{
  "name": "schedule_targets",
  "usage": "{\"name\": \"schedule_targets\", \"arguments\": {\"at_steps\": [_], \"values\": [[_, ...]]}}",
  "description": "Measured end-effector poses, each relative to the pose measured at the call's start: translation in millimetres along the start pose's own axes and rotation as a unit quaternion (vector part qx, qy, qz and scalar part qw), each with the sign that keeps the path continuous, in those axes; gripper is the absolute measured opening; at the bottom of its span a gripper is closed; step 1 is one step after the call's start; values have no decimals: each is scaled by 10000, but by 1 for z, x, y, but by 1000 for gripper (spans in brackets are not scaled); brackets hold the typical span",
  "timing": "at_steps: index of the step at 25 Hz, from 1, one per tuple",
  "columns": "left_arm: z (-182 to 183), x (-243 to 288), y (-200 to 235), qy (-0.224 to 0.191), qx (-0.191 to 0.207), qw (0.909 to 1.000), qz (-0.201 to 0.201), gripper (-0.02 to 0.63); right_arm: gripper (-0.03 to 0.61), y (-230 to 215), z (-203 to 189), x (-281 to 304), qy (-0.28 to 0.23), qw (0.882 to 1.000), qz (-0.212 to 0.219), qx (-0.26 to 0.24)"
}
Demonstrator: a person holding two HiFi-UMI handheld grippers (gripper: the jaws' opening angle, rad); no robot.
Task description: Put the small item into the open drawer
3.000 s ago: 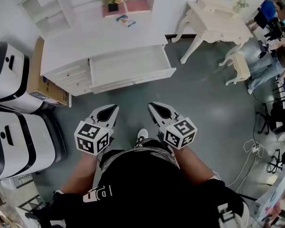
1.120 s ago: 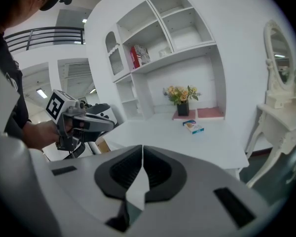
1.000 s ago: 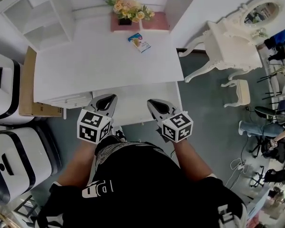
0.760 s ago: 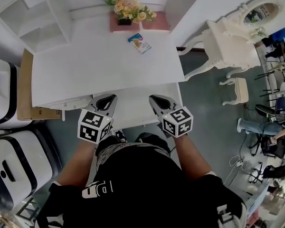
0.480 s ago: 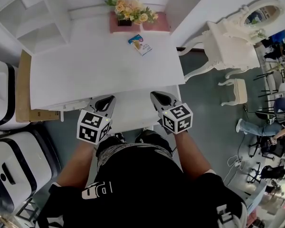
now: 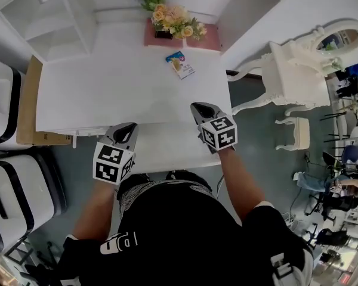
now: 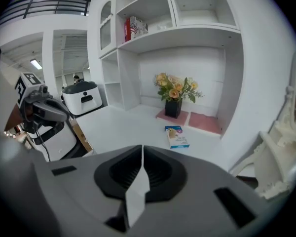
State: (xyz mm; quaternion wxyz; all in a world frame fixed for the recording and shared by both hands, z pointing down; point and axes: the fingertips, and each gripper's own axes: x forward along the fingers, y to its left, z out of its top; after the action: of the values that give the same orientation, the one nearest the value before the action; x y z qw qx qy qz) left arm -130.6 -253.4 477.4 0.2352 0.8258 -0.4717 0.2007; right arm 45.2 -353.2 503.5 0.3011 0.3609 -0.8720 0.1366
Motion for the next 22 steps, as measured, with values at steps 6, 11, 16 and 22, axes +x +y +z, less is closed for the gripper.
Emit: {"name": "schedule_targets", "arguments": {"at_steps": [6, 11, 16, 22], "values": [[4, 5, -1, 22, -138, 9995, 287, 15, 38, -35, 3, 49, 298, 9986, 147, -422], [-4, 11, 1, 261, -233, 9981, 510, 15, 88, -61, 7, 90, 403, 9970, 210, -621], [-12, 8, 6, 368, -536, 9949, 777, 15, 137, -96, -6, 146, 851, 9922, 158, -897], [-23, 1, 19, 455, -768, 9891, 1174, 15, 181, -131, 5, 194, 1028, 9919, 91, -746]]}}
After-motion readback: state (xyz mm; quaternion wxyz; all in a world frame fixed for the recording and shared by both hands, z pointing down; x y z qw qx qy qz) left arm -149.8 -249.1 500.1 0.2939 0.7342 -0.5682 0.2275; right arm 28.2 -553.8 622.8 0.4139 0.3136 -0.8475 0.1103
